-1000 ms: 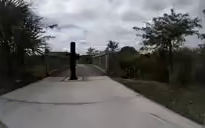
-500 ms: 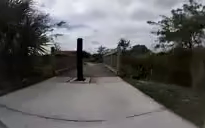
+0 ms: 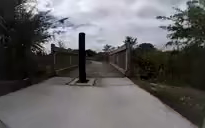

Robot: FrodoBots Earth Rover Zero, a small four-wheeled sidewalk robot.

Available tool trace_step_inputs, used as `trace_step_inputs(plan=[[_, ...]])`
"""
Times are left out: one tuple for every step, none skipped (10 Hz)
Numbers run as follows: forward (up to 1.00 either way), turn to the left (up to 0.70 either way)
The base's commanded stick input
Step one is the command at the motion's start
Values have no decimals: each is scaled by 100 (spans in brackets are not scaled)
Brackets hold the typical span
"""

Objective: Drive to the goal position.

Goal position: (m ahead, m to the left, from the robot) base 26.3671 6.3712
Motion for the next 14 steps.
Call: trace_step_inputs(plan=[[85, 0], [85, 0], [85, 0], [85, 0], [85, 0], [85, 0], [85, 0], [85, 0], [85, 0], [85, 0], [85, 0], [85, 0], [85, 0], [85, 0]])
